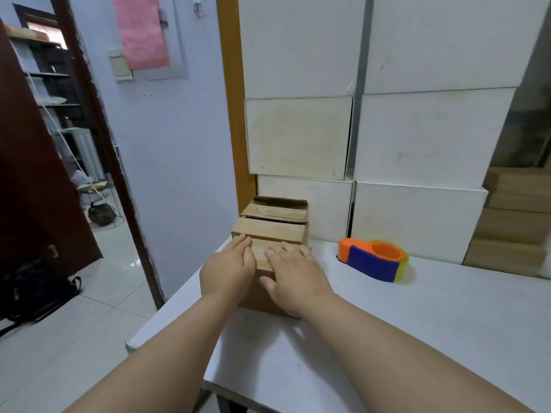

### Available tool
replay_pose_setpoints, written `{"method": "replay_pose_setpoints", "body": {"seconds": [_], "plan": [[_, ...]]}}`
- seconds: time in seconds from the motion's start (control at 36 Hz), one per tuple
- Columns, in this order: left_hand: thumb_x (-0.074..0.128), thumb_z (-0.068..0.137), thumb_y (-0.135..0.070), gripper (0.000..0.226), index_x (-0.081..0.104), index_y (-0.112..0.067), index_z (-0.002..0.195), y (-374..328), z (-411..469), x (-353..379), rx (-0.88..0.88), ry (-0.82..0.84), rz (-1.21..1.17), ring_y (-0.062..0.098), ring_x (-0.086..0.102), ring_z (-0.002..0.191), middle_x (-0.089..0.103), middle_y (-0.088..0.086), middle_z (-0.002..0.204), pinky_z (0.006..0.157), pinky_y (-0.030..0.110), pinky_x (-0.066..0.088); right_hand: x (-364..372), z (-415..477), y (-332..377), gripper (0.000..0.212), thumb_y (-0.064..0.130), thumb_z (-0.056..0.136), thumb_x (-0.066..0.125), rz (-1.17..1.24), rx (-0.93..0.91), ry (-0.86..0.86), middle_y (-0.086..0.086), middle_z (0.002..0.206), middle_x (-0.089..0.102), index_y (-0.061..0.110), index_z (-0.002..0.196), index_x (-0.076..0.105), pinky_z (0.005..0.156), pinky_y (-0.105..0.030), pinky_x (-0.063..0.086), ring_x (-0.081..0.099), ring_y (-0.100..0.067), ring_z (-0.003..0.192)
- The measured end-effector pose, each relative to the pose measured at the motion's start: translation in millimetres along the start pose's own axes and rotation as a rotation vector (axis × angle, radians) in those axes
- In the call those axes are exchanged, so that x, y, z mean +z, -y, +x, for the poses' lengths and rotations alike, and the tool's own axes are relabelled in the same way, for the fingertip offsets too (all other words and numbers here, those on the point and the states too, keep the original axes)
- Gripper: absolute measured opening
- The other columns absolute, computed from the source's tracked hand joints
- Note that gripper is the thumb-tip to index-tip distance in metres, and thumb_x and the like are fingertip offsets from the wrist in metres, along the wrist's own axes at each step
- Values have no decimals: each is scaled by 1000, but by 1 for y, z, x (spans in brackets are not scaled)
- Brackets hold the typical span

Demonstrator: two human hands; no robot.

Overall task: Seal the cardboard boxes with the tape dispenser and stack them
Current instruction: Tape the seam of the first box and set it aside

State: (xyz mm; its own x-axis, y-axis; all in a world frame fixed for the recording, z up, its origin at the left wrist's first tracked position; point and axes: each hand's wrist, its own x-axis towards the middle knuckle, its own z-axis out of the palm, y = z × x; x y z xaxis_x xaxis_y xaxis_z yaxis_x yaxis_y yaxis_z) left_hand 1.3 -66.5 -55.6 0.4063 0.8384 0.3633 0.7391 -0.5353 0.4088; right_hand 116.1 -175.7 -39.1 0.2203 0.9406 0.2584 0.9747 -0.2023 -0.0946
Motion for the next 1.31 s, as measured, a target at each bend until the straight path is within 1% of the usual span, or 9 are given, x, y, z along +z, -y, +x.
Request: {"method": "replay_pose_setpoints", "body": {"seconds": [0.31,0.44,0.67,0.78,0.86,1.0,1.11,1.19,1.31], "plan": [[34,107,-36,47,59,-36,146,-96,-50,35,225,-25,-48,25,68,112,47,-17,159,87,34,53,-31,-87,-84,64,53,99,52,30,100,-79,2,165,43,22,155,46,127,-44,22,34,-20,153],[38,100,-32,40,72,-27,121,-158,-73,66,390,-21,-52,28,69,81,72,-6,130,67,34,53,-50,-136,-139,62,50,94,57,12,182,-87,2,158,52,20,148,53,125,-42,24,40,-20,148],[33,95,-32,54,78,-10,116,-220,-94,89,505,-7,2,33,63,123,75,6,124,93,48,51,-62,-179,-190,64,47,89,58,19,250,-83,4,161,49,23,148,55,123,-37,25,42,-20,148],[35,86,-30,56,80,-1,103,-227,-87,84,577,47,79,38,72,111,78,16,113,85,49,57,-65,-182,-194,64,47,88,59,35,238,-101,6,161,49,24,148,55,123,-33,23,41,-16,148],[32,86,-35,59,76,-2,109,-223,-81,83,584,115,36,34,70,119,73,15,129,81,43,60,-68,-181,-191,59,52,89,55,57,246,-128,8,154,57,26,142,61,120,-34,31,48,-15,142],[34,90,-33,55,75,-5,114,-224,-86,83,541,140,-73,30,68,125,73,11,130,79,36,62,-95,-151,-201,39,49,86,47,255,405,-24,3,100,75,21,95,72,89,-45,55,62,-21,100],[41,84,-30,50,78,-6,108,-231,-90,78,530,144,-67,29,72,117,77,11,121,70,34,63,-108,-96,-212,31,32,91,53,582,545,-94,0,112,77,18,102,78,96,-38,54,67,-22,109],[42,83,-30,49,79,-10,110,-235,-92,78,541,157,-80,27,73,117,78,8,120,68,32,63,-94,-53,-220,25,28,91,63,409,536,44,0,116,73,22,113,73,95,-37,55,66,-21,107],[44,87,-29,43,77,-12,108,-233,-91,84,563,142,-122,26,70,123,76,8,122,66,32,62,-72,-11,-221,33,37,81,75,276,585,319,-5,97,73,14,104,71,86,-38,54,68,-26,94]]}}
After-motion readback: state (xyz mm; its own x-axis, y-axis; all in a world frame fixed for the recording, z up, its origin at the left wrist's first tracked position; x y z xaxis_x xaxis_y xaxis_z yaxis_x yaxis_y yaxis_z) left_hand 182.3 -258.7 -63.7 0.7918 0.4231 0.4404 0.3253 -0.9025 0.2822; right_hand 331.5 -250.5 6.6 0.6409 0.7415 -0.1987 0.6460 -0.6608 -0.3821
